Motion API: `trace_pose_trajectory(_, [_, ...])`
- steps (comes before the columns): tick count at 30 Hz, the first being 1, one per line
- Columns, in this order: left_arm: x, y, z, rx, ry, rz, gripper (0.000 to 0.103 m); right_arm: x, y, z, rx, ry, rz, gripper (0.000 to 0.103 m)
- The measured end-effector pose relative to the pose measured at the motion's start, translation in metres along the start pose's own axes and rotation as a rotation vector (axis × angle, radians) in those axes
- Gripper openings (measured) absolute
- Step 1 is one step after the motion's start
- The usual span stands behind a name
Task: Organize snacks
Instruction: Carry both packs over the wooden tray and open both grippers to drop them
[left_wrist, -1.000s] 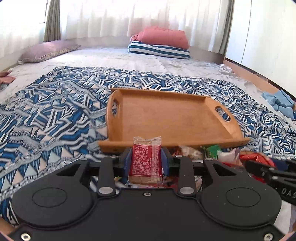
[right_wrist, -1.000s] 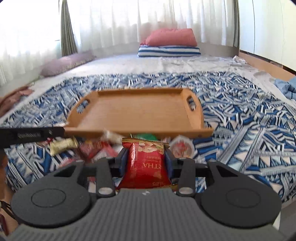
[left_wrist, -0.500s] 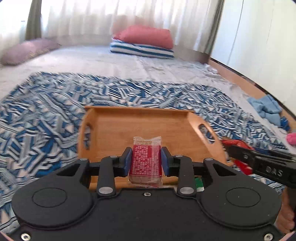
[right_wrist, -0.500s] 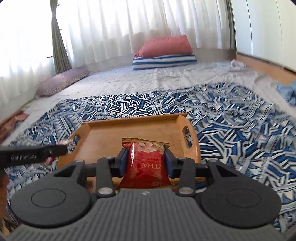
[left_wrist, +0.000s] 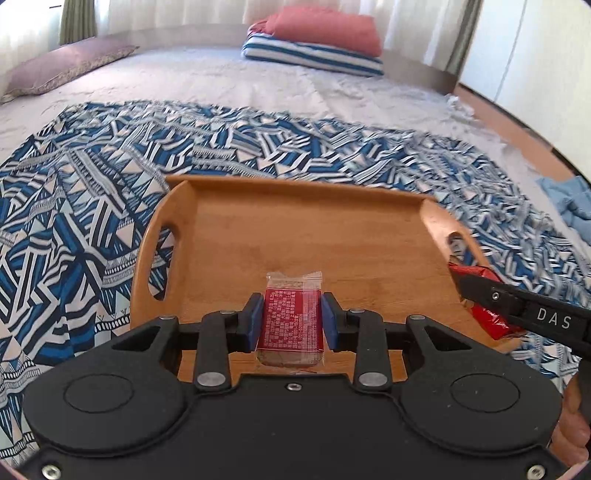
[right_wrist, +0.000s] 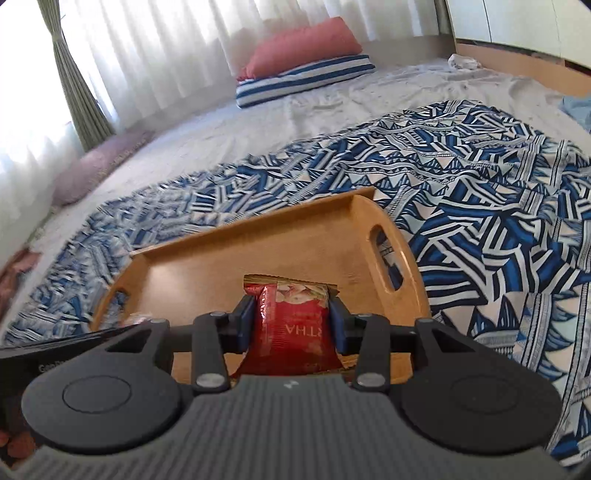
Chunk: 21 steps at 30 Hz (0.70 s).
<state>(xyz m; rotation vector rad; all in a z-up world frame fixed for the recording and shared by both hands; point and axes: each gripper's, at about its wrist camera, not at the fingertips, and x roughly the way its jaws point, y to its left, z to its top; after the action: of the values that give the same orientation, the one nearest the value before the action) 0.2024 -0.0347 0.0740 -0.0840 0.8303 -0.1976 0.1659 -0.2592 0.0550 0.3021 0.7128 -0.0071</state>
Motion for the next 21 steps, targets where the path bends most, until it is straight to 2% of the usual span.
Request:
trace_pose_trajectory(15, [0.035,-0.004,-0.006,0.01,0.02,0.074,0.032,0.041,0.01,-0.006,-0.141,0.038,-0.05,0.048])
trace_pose_trajectory(21, [0.044,-0.005,-0.01,0.005,0.036,0.081,0.032,0.052,0.007,-0.009,-0.131,0.063,-0.054,0.049])
